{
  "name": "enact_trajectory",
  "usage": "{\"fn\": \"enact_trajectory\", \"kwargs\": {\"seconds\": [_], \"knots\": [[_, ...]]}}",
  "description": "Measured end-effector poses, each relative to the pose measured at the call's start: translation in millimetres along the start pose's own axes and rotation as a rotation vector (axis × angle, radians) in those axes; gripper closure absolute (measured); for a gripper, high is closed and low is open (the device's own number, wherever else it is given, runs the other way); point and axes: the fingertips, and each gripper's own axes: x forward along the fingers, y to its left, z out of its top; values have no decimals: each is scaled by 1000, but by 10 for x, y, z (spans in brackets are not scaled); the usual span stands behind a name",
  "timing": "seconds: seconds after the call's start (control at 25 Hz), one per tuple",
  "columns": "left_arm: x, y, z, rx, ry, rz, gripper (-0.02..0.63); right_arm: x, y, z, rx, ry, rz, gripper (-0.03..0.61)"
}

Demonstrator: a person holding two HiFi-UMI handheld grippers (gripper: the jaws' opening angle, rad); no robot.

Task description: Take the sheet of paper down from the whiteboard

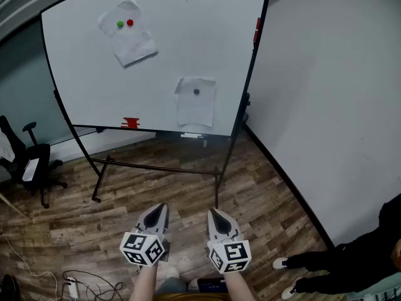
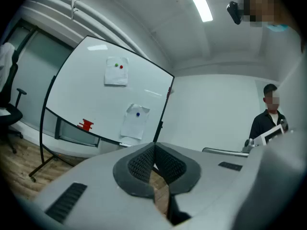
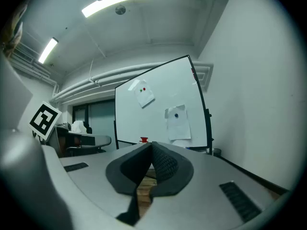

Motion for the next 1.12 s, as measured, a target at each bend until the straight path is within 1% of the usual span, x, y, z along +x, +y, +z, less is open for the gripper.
{"fn": "enact_trajectory", "kwargs": {"seconds": [0.2, 0.32, 0.44, 0.48, 0.52, 0.56, 0.6, 0.76, 0.84, 0.92, 1.0, 1.12], "knots": [[-88, -51, 57, -6, -37, -16, 589, -67, 24, 10, -5, 2, 18, 568], [-91, -63, 58, 1, -32, -12, 589, -93, -79, 6, -18, 19, -18, 568], [-116, -170, 68, 13, -48, -62, 586, -137, -150, -29, -32, 35, -61, 566], [-115, -208, 64, 14, -47, -80, 555, -150, -157, -43, -33, 41, -68, 543], [-111, -232, 58, 14, -45, -88, 492, -157, -157, -57, -31, 48, -69, 476], [-111, -240, 56, 17, -44, -85, 462, -163, -151, -68, -29, 54, -68, 400], [-117, -241, 58, 24, -44, -76, 445, -172, -147, -67, -28, 54, -67, 399], [-125, -258, 43, 57, -28, -46, 445, -215, -162, -4, -32, 28, -71, 405], [-100, -245, 12, 69, -12, -27, 454, -202, -172, 15, -45, 22, -67, 425], [-55, -212, -7, 77, -2, -8, 454, -164, -184, 38, -79, 19, -65, 441], [18, -152, 20, 76, -4, 4, 454, -85, -211, 64, -111, 20, -67, 451], [186, -17, 66, 65, -12, 14, 454, 93, -339, 66, -116, 28, -95, 449]]}}
